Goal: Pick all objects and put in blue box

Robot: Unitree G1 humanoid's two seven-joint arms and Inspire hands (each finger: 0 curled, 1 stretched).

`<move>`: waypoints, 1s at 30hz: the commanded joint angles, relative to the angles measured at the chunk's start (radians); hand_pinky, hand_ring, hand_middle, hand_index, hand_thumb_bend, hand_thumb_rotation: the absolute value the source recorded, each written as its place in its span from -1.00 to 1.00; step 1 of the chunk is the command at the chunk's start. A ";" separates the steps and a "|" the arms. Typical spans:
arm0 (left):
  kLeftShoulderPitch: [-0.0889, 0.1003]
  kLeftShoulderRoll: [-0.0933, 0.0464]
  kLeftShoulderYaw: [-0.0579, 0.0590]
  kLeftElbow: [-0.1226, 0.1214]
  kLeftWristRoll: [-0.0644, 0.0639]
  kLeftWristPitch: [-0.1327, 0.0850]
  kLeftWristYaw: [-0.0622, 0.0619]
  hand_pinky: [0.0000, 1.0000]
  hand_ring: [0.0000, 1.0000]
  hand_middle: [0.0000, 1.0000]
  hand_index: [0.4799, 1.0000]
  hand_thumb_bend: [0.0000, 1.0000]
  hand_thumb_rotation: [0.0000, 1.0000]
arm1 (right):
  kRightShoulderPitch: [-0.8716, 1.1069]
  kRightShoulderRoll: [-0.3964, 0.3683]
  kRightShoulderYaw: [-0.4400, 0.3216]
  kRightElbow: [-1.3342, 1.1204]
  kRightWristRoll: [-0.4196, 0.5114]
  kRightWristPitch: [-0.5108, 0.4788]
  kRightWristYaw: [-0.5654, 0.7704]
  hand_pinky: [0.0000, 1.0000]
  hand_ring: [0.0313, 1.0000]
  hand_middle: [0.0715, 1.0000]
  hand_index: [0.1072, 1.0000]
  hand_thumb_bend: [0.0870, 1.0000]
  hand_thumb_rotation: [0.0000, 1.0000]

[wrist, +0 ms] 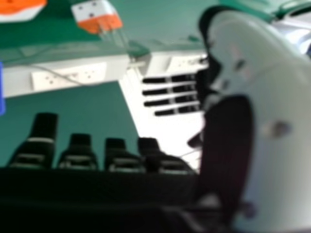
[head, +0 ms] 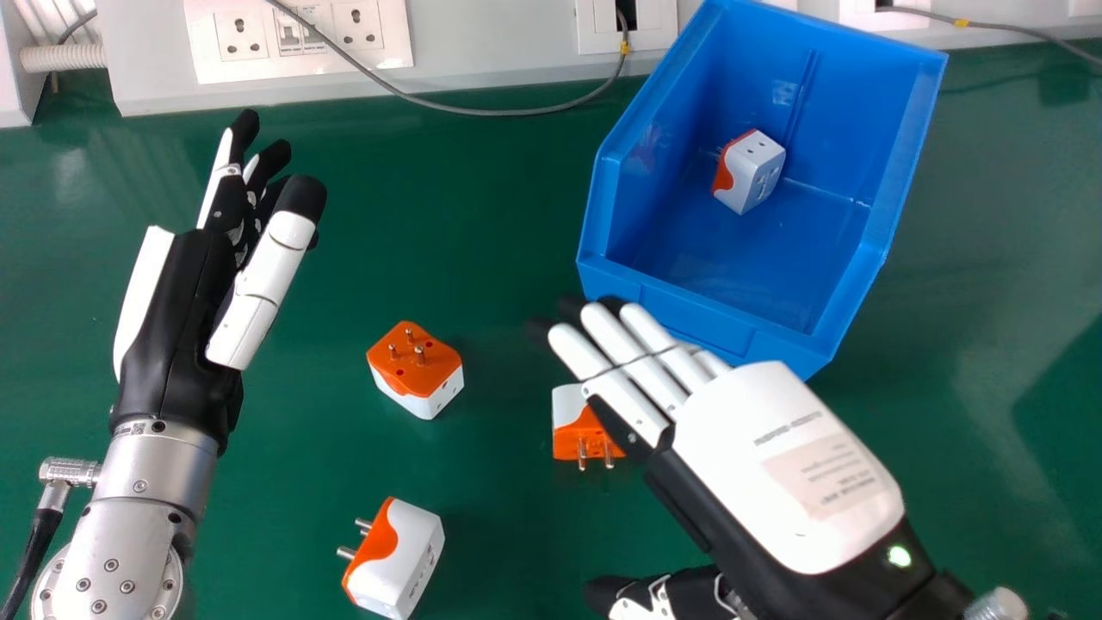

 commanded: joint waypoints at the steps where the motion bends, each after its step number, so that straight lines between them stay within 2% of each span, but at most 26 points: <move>1: -0.002 0.015 0.003 -0.013 0.007 -0.020 -0.004 0.67 0.89 0.93 1.00 0.47 0.77 | -0.038 0.007 0.010 0.035 -0.018 -0.019 -0.005 0.80 0.98 1.00 0.91 -0.28 -0.60; 6: -0.013 0.015 0.001 0.006 0.006 -0.027 -0.005 0.67 0.89 0.93 1.00 0.47 0.77 | -0.128 0.034 0.051 0.169 -0.060 -0.013 -0.007 0.80 0.97 1.00 0.91 -0.30 -0.57; 12: -0.021 0.017 0.000 0.022 0.004 -0.035 -0.007 0.67 0.89 0.93 1.00 0.47 0.77 | -0.266 0.084 0.095 0.333 -0.106 0.055 0.024 0.77 0.95 0.99 0.89 -0.29 -0.60; 18: -0.025 0.018 -0.002 0.028 0.008 -0.040 -0.006 0.66 0.88 0.92 1.00 0.48 0.76 | -0.354 0.126 0.120 0.465 -0.097 0.095 0.000 0.65 0.88 0.93 0.85 -0.25 -0.69; 21: -0.029 0.021 0.001 0.038 0.004 -0.045 -0.009 0.66 0.88 0.92 1.00 0.47 0.76 | -0.396 0.164 0.128 0.547 -0.079 0.118 -0.024 0.63 0.86 0.92 0.84 -0.26 -0.72; 24: -0.028 0.020 0.000 0.038 0.004 -0.046 -0.010 0.66 0.88 0.92 1.00 0.48 0.76 | -0.428 0.182 0.139 0.611 -0.083 0.135 -0.055 0.62 0.85 0.92 0.83 -0.28 -0.80; 30: -0.028 0.020 0.001 0.034 0.002 -0.043 -0.012 0.65 0.88 0.91 1.00 0.49 0.76 | -0.474 0.177 0.159 0.668 -0.109 0.186 -0.068 0.60 0.83 0.88 0.79 -0.26 -0.80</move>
